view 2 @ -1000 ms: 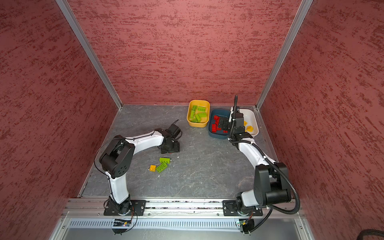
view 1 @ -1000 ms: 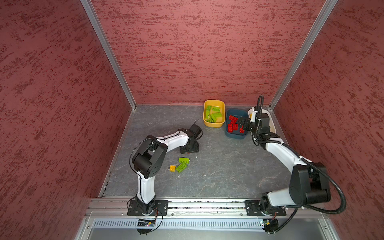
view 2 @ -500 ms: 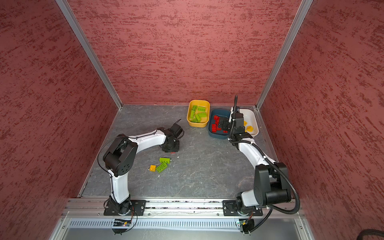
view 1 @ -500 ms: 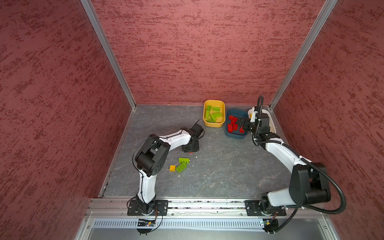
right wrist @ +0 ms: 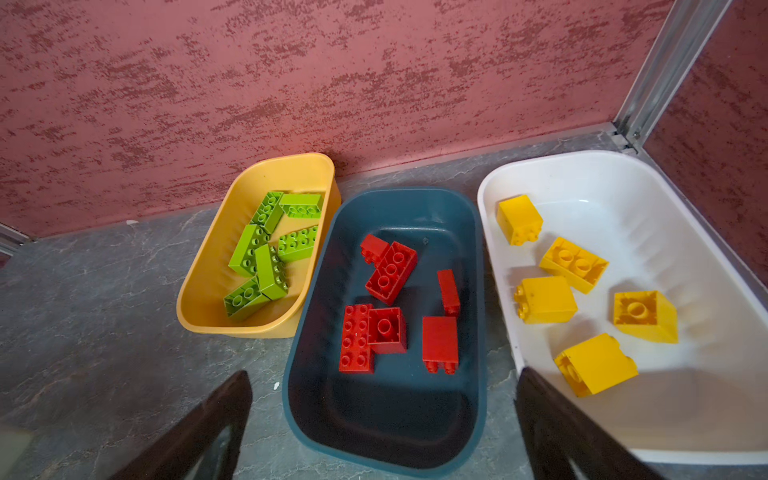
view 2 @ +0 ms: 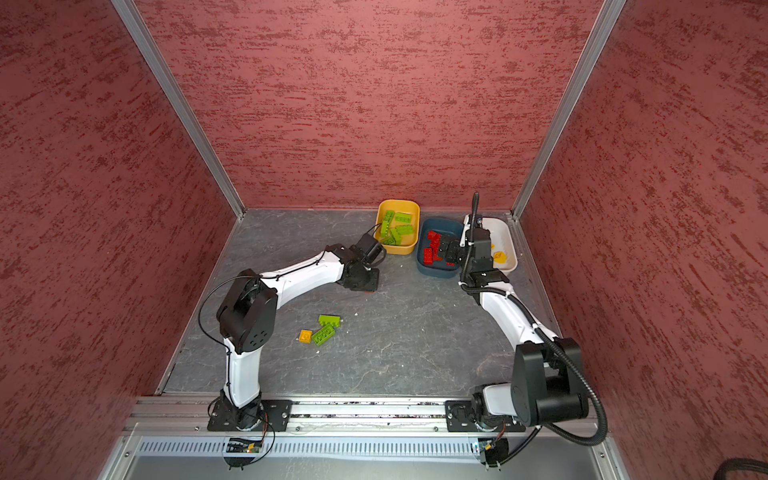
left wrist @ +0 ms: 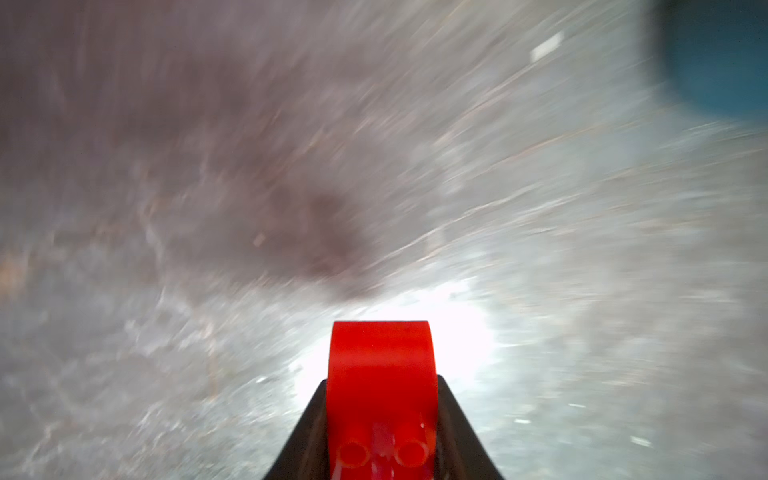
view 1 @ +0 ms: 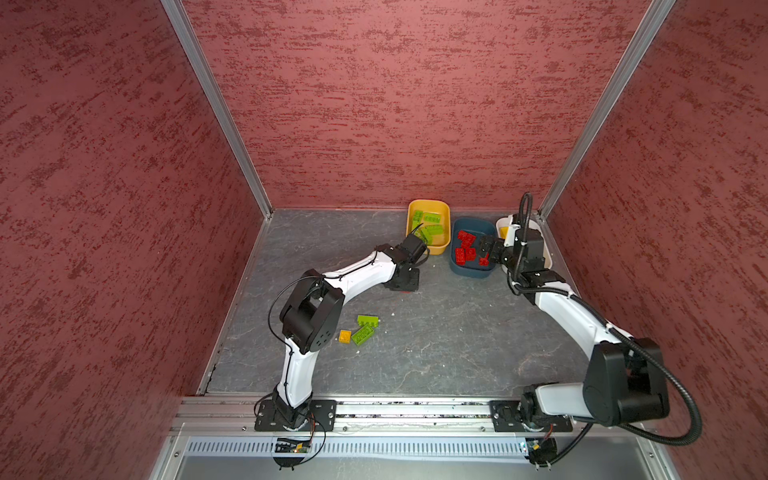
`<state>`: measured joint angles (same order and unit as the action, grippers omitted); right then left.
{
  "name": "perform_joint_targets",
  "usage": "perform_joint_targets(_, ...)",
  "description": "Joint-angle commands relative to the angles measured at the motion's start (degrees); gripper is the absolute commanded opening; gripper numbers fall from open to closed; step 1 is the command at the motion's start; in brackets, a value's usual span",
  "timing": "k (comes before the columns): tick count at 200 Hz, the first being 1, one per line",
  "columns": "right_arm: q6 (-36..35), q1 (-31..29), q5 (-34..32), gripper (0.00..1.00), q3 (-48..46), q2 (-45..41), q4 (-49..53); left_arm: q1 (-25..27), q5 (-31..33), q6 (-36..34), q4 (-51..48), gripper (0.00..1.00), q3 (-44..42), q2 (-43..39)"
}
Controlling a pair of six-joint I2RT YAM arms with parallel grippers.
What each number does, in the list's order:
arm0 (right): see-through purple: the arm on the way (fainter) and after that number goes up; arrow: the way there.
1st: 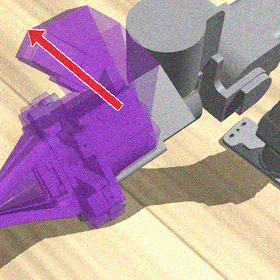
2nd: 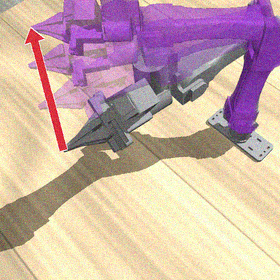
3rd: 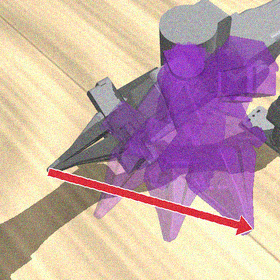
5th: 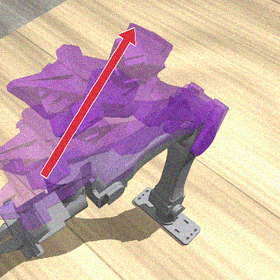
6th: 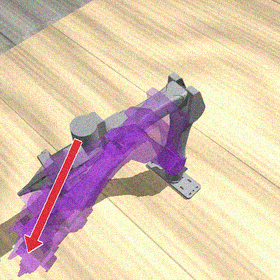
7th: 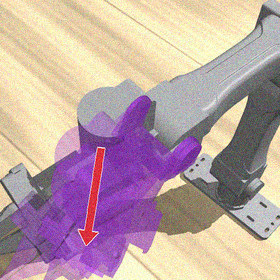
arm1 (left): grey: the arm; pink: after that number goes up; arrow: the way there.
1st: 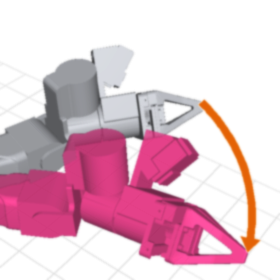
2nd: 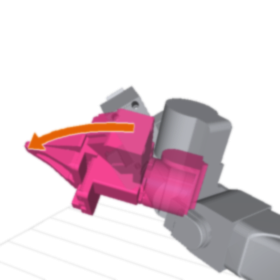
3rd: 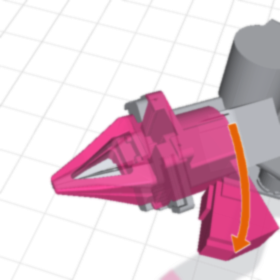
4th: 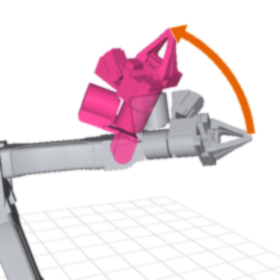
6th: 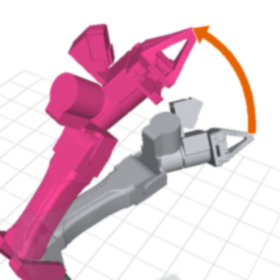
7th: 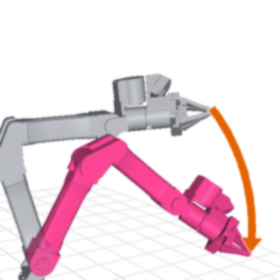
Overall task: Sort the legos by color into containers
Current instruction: 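Carry the red brick with the left gripper over the teal tub, then release the red brick into the teal tub and withdraw the left gripper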
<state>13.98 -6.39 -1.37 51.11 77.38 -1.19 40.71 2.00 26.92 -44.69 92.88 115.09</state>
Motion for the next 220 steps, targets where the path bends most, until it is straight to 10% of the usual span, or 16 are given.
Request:
perform_joint_targets(1, 1.8, 0.0, -2.7, 0.99, -2.1, -2.7, -1.7, 0.9, -4.4, -3.2, 3.3, 0.29, 7.6, 3.4)
perform_joint_targets(109, 0.8, 0.2, -7.8, 0.99, -9.7, -11.0, -3.0, 0.7, -22.0, 5.1, 14.0, 0.33, 49.3, 31.5)
perform_joint_targets(149, -0.4, 0.2, -6.8, 0.99, -9.4, -11.3, -1.3, -0.9, -23.2, 12.9, 19.2, 0.56, 57.0, 37.8)
perform_joint_targets(190, -2.9, 0.2, 1.3, 0.99, -9.8, -11.0, -2.2, -2.2, -25.7, 8.4, 13.5, 0.78, 56.5, 33.8)
perform_joint_targets(220, -4.5, -0.9, 15.4, 0.99, -10.3, -8.8, -4.3, -2.6, -15.2, 3.7, 10.7, 0.86, 43.2, 23.2)
